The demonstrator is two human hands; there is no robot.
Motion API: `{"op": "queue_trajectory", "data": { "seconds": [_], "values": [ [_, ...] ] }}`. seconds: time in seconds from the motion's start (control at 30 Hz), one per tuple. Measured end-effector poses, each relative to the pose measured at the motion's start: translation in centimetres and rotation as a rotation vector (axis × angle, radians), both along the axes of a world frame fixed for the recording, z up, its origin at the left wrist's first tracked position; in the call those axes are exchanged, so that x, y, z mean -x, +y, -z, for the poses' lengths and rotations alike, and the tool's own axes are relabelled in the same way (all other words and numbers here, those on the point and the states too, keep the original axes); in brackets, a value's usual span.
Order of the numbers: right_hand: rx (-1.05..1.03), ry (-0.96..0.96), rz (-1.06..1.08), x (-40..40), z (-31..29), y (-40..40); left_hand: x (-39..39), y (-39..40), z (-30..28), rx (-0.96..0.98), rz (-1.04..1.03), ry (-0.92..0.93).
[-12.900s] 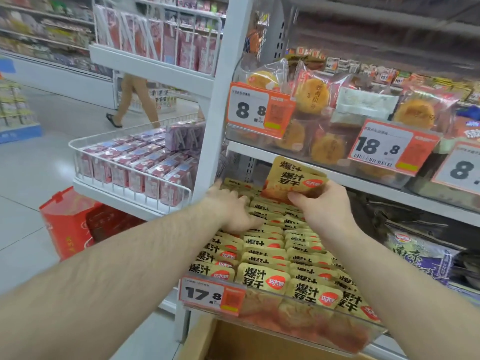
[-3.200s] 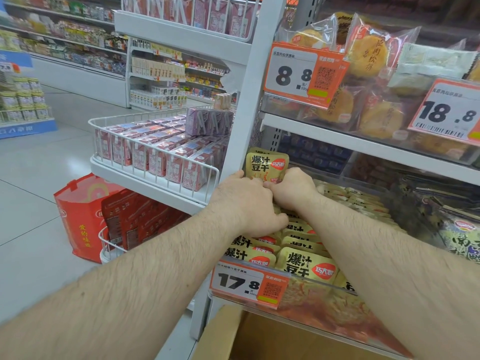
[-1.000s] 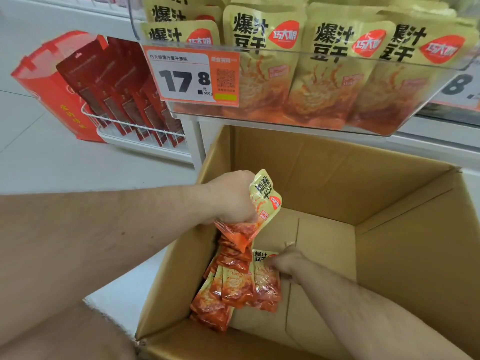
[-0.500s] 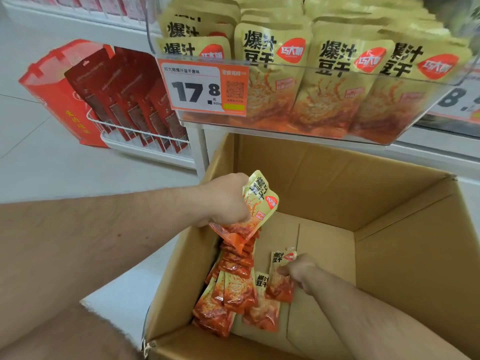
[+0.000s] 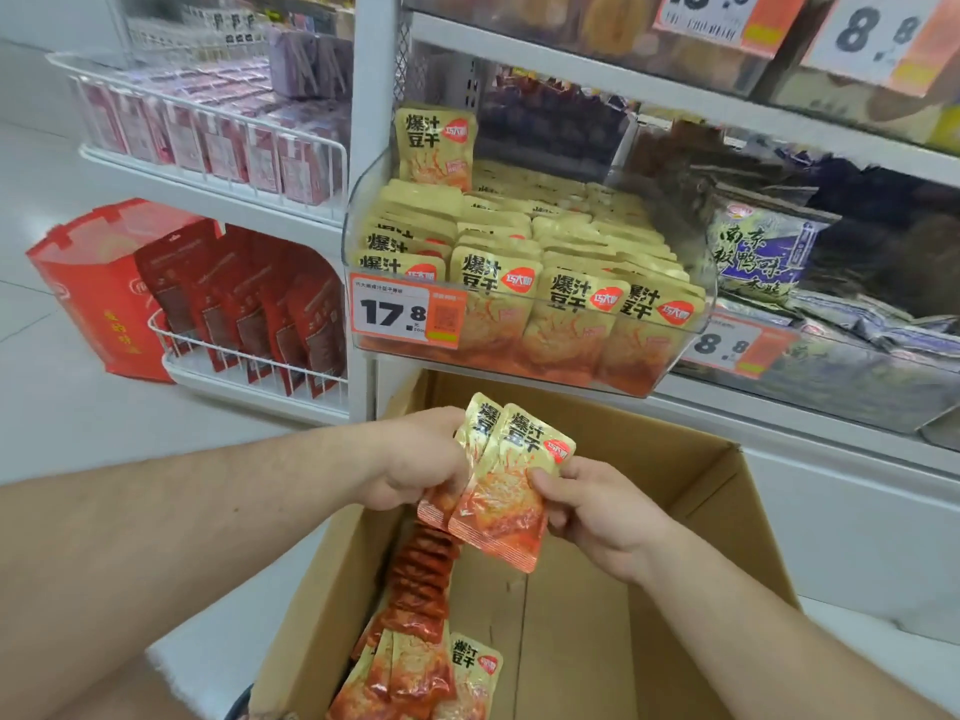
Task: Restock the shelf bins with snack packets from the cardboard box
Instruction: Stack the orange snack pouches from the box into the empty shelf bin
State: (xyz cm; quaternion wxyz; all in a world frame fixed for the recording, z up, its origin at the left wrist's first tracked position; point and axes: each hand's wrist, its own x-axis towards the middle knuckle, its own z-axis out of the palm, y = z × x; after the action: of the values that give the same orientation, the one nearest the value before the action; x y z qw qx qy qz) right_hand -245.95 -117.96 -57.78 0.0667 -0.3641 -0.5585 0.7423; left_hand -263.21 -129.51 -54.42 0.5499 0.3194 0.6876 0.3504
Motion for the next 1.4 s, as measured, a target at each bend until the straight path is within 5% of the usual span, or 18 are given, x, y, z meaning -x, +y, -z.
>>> {"op": "queue_trajectory", "data": {
  "seconds": [0.3, 0.77, 0.83, 0.97, 1.07, 1.2, 1.4],
  "values": [
    [-0.229, 0.030, 0.160, 1.6, -5.1, -1.7, -0.6, -0.3, -2.6, -0.170, -0.016, -0.011],
    [-0.290, 0.032, -0.072, 5.1, -13.0, 1.8, 2.2, 1.5, -9.5, -0.351, -0.001, -0.018],
    [-0.285, 0.074, -0.069, 5.8, -15.0, 2.7, 2.6, 1.4, -10.9, -0.451, -0.071, 0.131],
    [-0.440, 0.167, 0.160, 7.6, -18.8, 5.2, 5.5, 1.5, -12.2, -0.629, -0.323, 0.969],
    [-0.628, 0.233, 0.275, 9.6, -20.6, 6.6, 8.1, 2.4, -12.5, -0.498, -0.210, 1.412],
    [-0.887, 0.227, 0.305, 12.7, -21.0, 7.9, 11.0, 5.0, -13.0, -0.149, 0.079, 1.528],
    [-1.041, 0.139, 0.344, 15.6, -20.0, 8.8, 13.3, 7.4, -12.7, 0.031, 0.243, 1.541]
  ]
}}
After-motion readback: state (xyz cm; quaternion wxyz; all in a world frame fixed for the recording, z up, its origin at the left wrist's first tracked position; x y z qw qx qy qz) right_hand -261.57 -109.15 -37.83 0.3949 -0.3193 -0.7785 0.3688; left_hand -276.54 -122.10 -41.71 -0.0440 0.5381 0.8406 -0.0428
